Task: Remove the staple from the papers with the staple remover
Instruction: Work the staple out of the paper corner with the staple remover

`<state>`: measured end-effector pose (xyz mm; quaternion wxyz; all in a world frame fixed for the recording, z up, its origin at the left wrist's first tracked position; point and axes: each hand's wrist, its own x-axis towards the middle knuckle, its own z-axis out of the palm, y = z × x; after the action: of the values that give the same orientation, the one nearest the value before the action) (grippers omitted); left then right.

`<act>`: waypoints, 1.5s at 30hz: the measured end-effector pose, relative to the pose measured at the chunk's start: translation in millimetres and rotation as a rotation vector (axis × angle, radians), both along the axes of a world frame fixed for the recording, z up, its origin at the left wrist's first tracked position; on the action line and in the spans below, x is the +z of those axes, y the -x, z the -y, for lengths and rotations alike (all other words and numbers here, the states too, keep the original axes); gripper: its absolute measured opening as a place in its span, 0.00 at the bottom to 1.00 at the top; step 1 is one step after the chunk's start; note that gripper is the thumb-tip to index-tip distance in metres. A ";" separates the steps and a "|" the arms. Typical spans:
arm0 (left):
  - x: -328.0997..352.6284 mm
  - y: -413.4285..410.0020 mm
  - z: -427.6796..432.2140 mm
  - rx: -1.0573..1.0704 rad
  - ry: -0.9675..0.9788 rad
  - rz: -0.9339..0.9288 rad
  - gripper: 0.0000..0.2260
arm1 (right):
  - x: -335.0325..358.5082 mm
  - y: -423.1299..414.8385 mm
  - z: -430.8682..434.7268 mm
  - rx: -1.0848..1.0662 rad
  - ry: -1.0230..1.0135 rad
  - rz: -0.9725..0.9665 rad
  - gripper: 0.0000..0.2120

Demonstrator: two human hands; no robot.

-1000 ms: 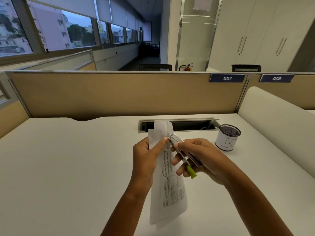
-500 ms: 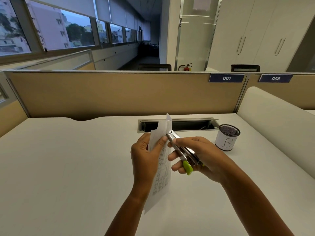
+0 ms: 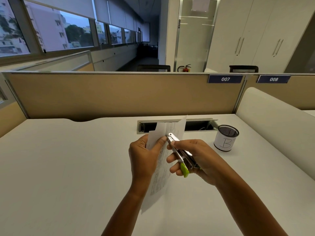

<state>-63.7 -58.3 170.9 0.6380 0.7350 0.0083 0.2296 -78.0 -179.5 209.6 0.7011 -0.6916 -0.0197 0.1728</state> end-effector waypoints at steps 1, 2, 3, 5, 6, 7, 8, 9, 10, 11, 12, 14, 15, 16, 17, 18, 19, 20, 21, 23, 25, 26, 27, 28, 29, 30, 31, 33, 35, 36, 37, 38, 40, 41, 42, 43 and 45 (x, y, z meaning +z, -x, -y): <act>0.3 0.3 0.0 -0.006 0.005 -0.001 0.04 | 0.1 0.3 0.4 0.005 -0.007 0.001 0.11; 0.4 0.3 0.0 -0.012 0.013 0.005 0.03 | 0.7 0.5 0.8 0.011 -0.010 0.002 0.11; 0.1 0.4 0.1 -0.016 0.020 0.012 0.03 | 1.4 0.7 1.3 0.015 -0.007 0.003 0.11; -1.6 0.1 -0.1 -0.010 0.015 0.014 0.03 | 2.4 0.7 1.5 0.016 0.011 0.006 0.11; -2.7 -0.4 -0.1 -0.005 0.006 0.013 0.04 | 2.6 0.7 1.5 0.016 0.024 0.008 0.10; -3.8 -0.6 -0.2 -0.003 -0.005 0.011 0.04 | 2.7 0.8 1.4 0.014 0.038 0.010 0.10; -4.9 -0.9 -0.2 -0.001 -0.015 0.011 0.04 | 2.6 0.7 1.2 0.012 0.055 0.016 0.10; -5.6 -1.0 -0.2 0.000 -0.024 0.012 0.05 | 2.2 0.5 0.9 0.008 0.073 0.026 0.10; -6.4 -1.1 0.0 0.000 -0.029 0.012 0.05 | 1.4 0.3 0.5 0.000 0.093 0.041 0.10; -6.9 -1.1 0.4 0.002 -0.032 0.013 0.05 | 0.5 0.3 -0.3 -0.011 0.113 0.059 0.10; -7.5 -1.3 0.8 0.005 -0.035 0.014 0.05 | -0.7 0.2 -1.3 -0.025 0.133 0.077 0.10; -8.3 -1.4 1.3 0.012 -0.039 0.020 0.04 | -3.9 0.5 -4.4 -0.059 0.168 0.115 0.10; -8.9 -1.6 1.8 0.012 -0.042 0.023 0.04 | -5.8 0.8 -5.9 -0.075 0.185 0.137 0.10; -9.2 -1.9 2.0 0.013 -0.044 0.024 0.04 | -7.7 1.2 -7.7 -0.090 0.201 0.158 0.09; -9.6 -2.1 1.8 0.014 -0.044 0.024 0.04 | -9.7 1.3 -9.5 -0.102 0.212 0.176 0.09; -9.9 -2.4 1.5 0.016 -0.042 0.023 0.04 | -11.6 1.2 -11.0 -0.114 0.222 0.191 0.08; -10.1 -2.7 1.1 0.019 -0.038 0.020 0.04 | -13.2 1.1 -12.3 -0.124 0.230 0.204 0.08; -10.2 -2.9 0.6 0.022 -0.029 0.016 0.04 | -14.7 0.7 -13.9 -0.134 0.240 0.217 0.08; -10.1 -2.9 0.0 0.022 -0.019 0.011 0.04 | -16.0 -0.1 -15.0 -0.145 0.252 0.233 0.08; -9.3 -2.3 -0.7 0.011 0.002 0.001 0.03 | -17.2 -2.2 -15.7 -0.174 0.268 0.261 0.08; -8.2 -0.7 -0.4 -0.008 0.022 0.000 0.03 | -16.0 -2.0 -13.6 -0.168 0.223 0.236 0.08; -7.7 -0.7 -1.0 -0.011 0.031 0.005 0.02 | -14.4 -1.1 -12.7 -0.138 0.178 0.200 0.08; -7.6 -0.9 -1.3 -0.010 0.035 0.009 0.02 | -12.5 0.6 -11.7 -0.101 0.137 0.162 0.09; -7.7 -1.5 -1.6 -0.009 0.036 0.011 0.02 | -10.9 2.1 -11.0 -0.067 0.108 0.130 0.09; -8.1 -2.1 -2.0 -0.009 0.032 0.014 0.03 | -9.9 3.0 -10.6 -0.044 0.092 0.111 0.09; -8.7 -2.6 -1.6 -0.009 0.025 0.017 0.03 | -9.1 3.2 -10.2 -0.032 0.085 0.101 0.09; -9.4 -2.8 -1.3 -0.008 0.014 0.020 0.03 | -8.4 3.0 -9.9 -0.026 0.080 0.096 0.09; -9.9 -2.5 -0.6 -0.009 -0.003 0.032 0.03 | -7.3 2.0 -9.3 -0.017 0.068 0.084 0.10; -9.8 -2.2 0.0 -0.014 -0.006 0.049 0.02 | -6.3 1.2 -7.6 -0.005 0.050 0.066 0.10; -9.5 -2.0 0.3 -0.013 -0.008 0.055 0.02 | -5.8 1.2 -6.7 0.001 0.037 0.056 0.10; -9.4 -1.9 0.2 -0.008 -0.008 0.058 0.02 | -5.2 1.2 -6.1 0.007 0.028 0.048 0.10; -8.9 -1.8 0.5 -0.005 -0.008 0.059 0.03 | -4.6 1.1 -5.7 0.011 0.025 0.042 0.10; -8.1 -2.1 1.3 0.006 -0.016 0.061 0.03 | -3.6 0.7 -5.0 0.010 0.023 0.032 0.11; -7.8 -2.7 1.3 0.016 -0.027 0.063 0.04 | -3.4 0.4 -5.0 0.008 0.024 0.029 0.11; -7.2 -3.1 1.4 0.025 -0.037 0.062 0.04 | -3.2 0.2 -5.3 0.004 0.030 0.029 0.11; -7.4 -3.6 1.2 0.034 -0.047 0.062 0.04 | -3.7 0.1 -6.0 -0.003 0.039 0.033 0.11; -7.5 -4.9 0.9 0.040 -0.040 0.058 0.04 | -5.8 0.1 -7.9 -0.021 0.060 0.047 0.11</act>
<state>-58.8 -59.1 163.3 0.6185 0.7402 -0.0003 0.2637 -78.1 -171.7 203.8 0.6812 -0.7163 -0.0238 0.1493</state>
